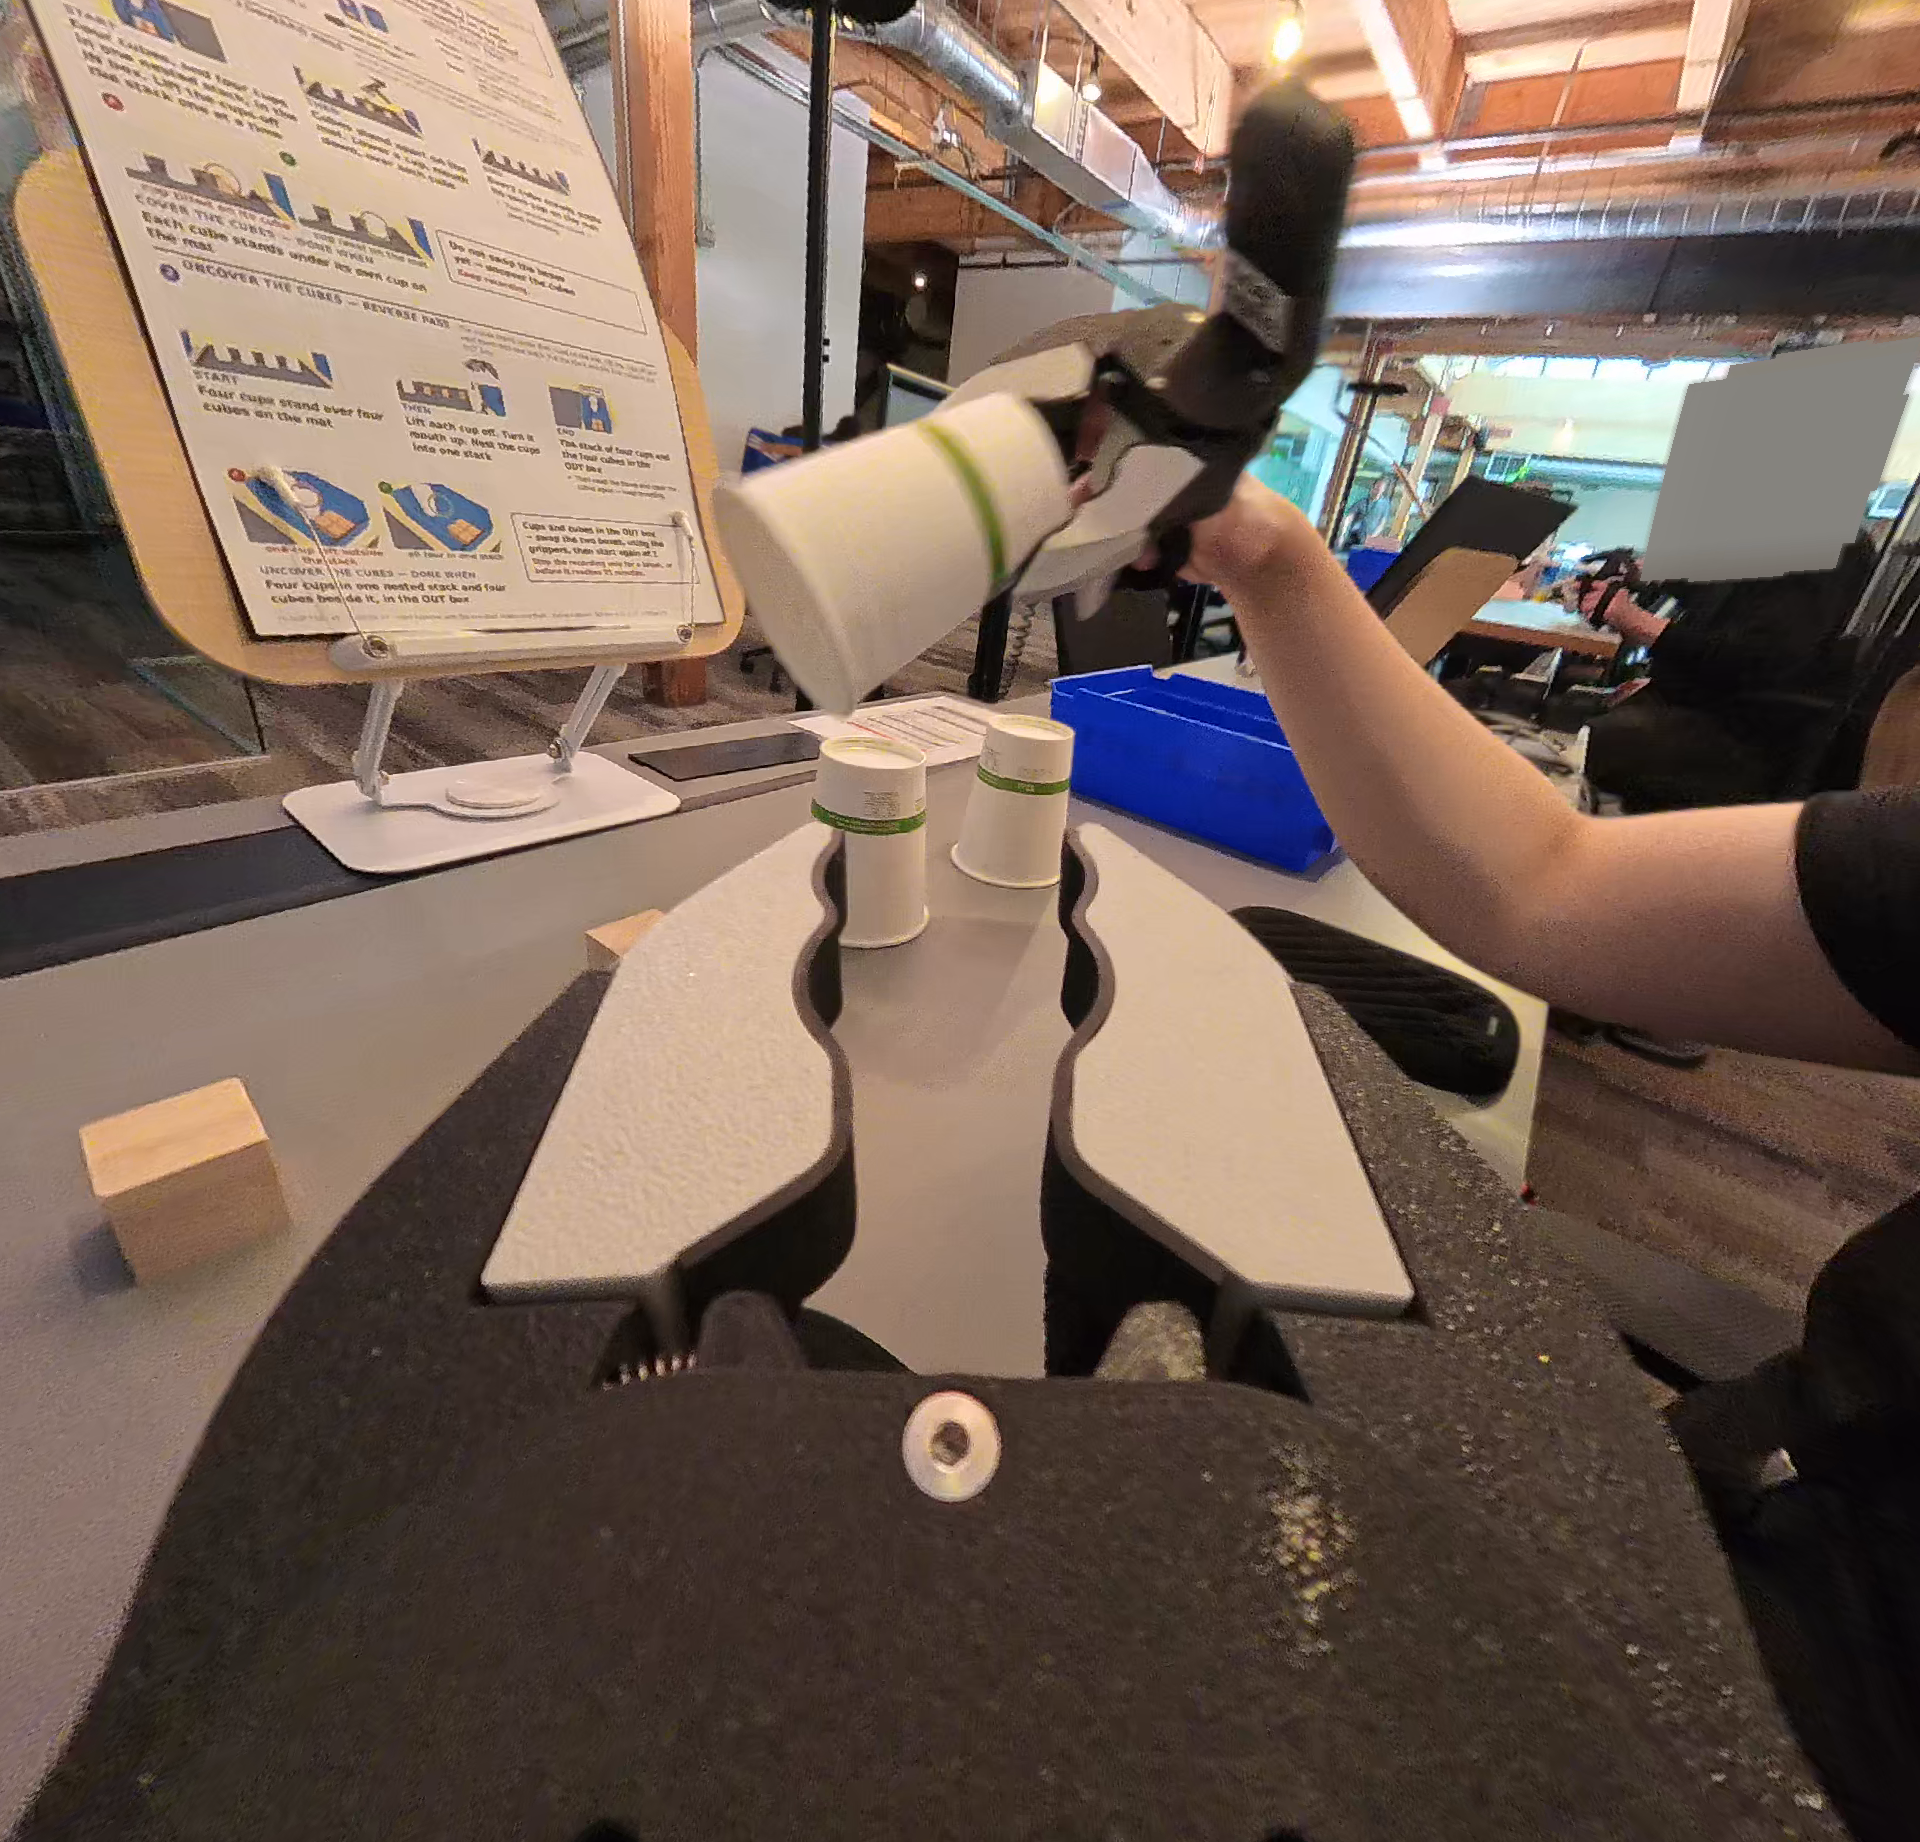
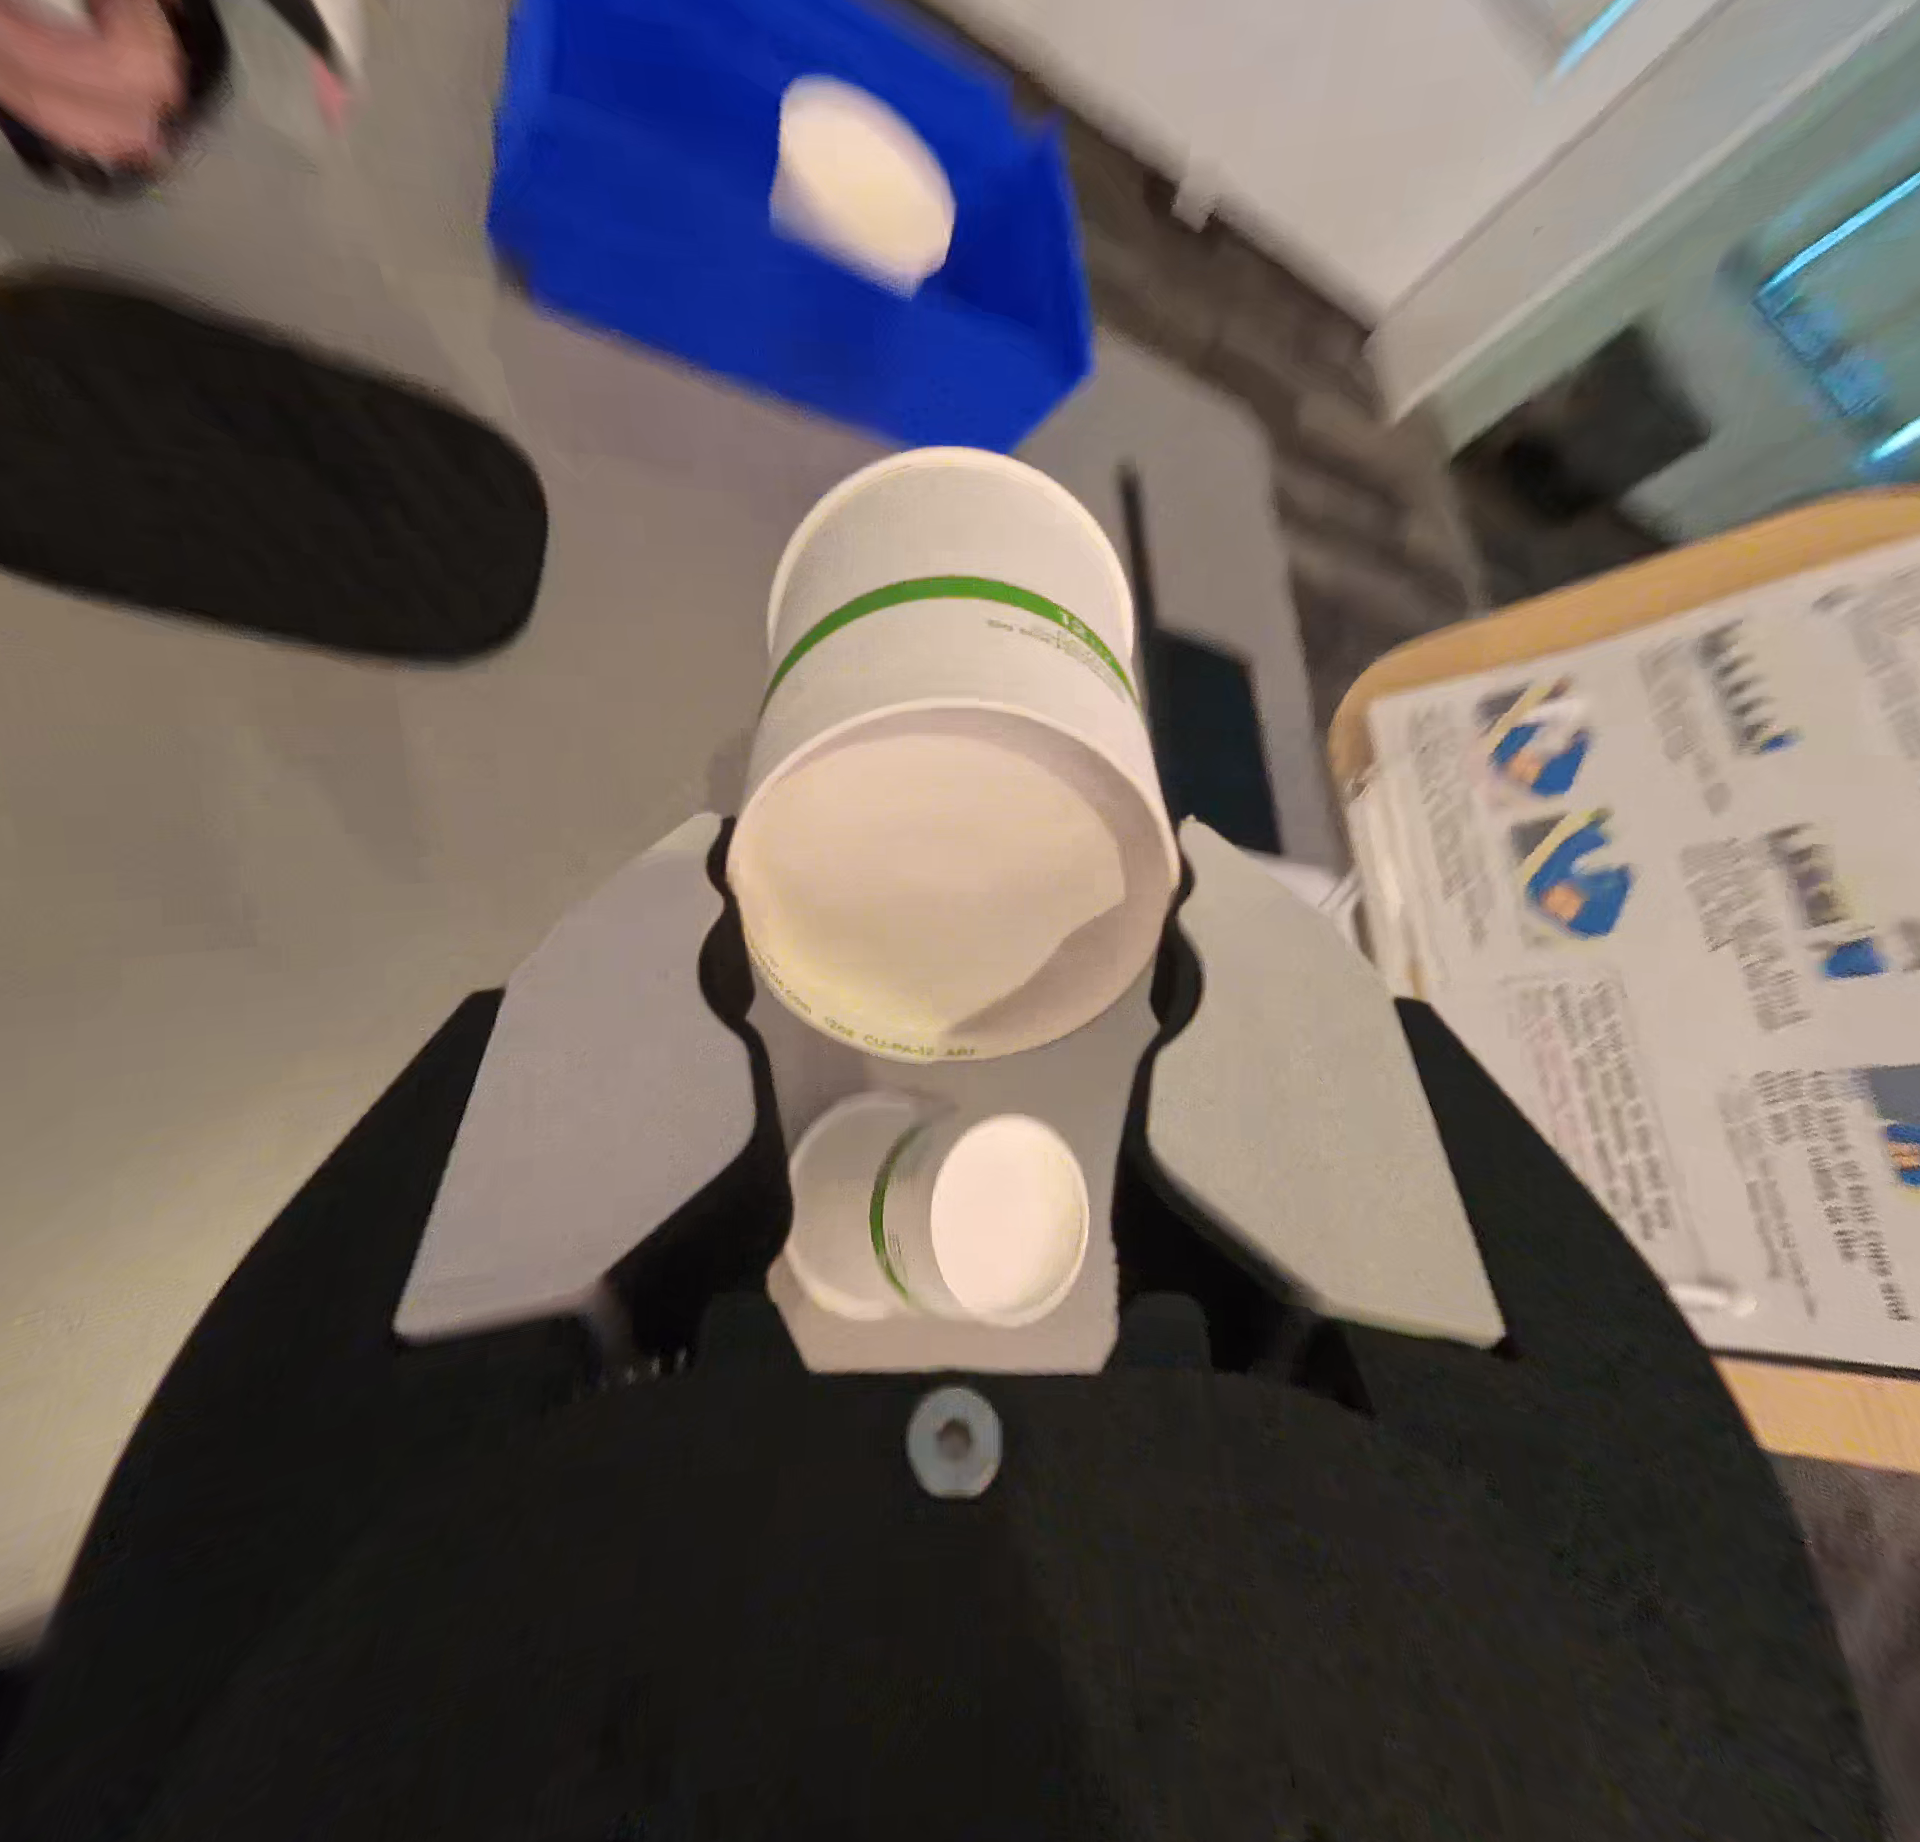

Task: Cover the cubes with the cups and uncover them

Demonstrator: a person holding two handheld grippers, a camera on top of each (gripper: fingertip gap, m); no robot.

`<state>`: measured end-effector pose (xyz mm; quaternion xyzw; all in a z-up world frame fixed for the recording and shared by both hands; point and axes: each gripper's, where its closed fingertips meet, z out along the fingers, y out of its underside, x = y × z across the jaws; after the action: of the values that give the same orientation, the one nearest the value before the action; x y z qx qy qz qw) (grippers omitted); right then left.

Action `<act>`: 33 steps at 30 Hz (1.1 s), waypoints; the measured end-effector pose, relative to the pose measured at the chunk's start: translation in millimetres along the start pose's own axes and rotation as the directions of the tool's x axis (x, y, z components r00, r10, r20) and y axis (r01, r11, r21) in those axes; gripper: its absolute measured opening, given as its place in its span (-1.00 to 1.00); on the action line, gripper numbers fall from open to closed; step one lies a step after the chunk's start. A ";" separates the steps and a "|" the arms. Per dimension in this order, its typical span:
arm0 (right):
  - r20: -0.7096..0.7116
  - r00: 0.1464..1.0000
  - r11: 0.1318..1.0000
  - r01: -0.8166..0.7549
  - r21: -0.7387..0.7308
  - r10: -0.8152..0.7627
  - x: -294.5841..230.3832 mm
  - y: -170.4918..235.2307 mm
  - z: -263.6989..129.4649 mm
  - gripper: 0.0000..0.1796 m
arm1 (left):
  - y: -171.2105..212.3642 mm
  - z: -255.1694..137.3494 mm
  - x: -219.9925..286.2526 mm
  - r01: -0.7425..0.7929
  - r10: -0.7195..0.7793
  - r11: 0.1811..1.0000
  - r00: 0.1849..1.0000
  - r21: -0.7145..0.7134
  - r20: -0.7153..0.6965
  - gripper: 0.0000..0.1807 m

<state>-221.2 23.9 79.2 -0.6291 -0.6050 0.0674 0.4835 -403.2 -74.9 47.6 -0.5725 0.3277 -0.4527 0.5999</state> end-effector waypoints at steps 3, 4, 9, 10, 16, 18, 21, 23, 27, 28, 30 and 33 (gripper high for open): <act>0.130 0.991 0.963 0.014 -0.268 0.022 6.0 26.3 29.0 -0.16 | 7.8 -3.7 3.9 0.025 -0.025 1.000 1.000 -0.001 -0.017 -0.58; 0.177 0.984 0.944 0.027 -0.328 0.033 5.3 30.6 37.4 -0.16 | 11.7 -3.5 4.6 0.025 -0.025 1.000 0.999 -0.012 -0.019 -0.58; 0.291 0.953 0.831 0.096 -0.548 0.082 9.7 50.6 81.5 -0.16 | 32.8 -1.9 9.9 0.006 -0.008 0.995 1.000 -0.097 -0.027 -0.59; 0.303 0.948 0.803 0.103 -0.587 0.100 10.0 56.3 89.7 -0.16 | 35.1 -1.6 12.9 0.008 -0.012 0.995 0.999 -0.102 -0.035 -0.61; 0.359 0.916 0.699 0.139 -0.701 0.178 5.8 76.3 128.1 -0.16 | 44.1 -1.1 34.4 0.025 -0.035 0.995 0.994 -0.097 -0.100 -0.63; 0.364 0.909 0.676 0.138 -0.724 0.204 5.9 81.5 135.9 -0.16 | 46.0 -1.7 37.7 0.022 -0.033 0.995 0.993 -0.100 -0.110 -0.63; 0.378 0.891 0.666 0.126 -0.736 0.249 3.1 83.8 145.9 -0.16 | 44.1 -3.6 40.3 0.028 -0.039 0.995 0.992 -0.092 -0.124 -0.63; 0.386 0.887 0.662 0.133 -0.738 0.253 2.5 84.5 151.9 -0.16 | 41.7 -4.8 40.9 0.030 -0.041 0.996 0.991 -0.083 -0.130 -0.64; 0.397 0.885 0.641 0.160 -0.750 0.244 1.8 88.5 160.8 -0.16 | 38.5 -7.6 42.3 0.036 -0.045 0.997 0.988 -0.067 -0.148 -0.65; 0.398 0.883 0.633 0.163 -0.757 0.249 1.0 89.8 161.7 -0.16 | 38.6 -8.2 42.6 0.035 -0.045 0.997 0.987 -0.065 -0.153 -0.66; 0.403 0.881 0.618 0.177 -0.766 0.247 -0.7 92.7 163.2 -0.15 | 39.5 -8.7 41.6 0.035 -0.044 0.997 0.987 -0.065 -0.153 -0.67; 0.414 0.881 0.598 0.207 -0.775 0.231 -2.8 96.1 164.2 -0.15 | 40.5 -9.0 40.6 0.046 -0.055 0.997 0.986 -0.064 -0.156 -0.67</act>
<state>-265.1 127.2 -74.4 -0.7453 -0.6641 -0.0564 -0.0147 -389.3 -118.3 11.7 -0.5607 0.3728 -0.5017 0.5430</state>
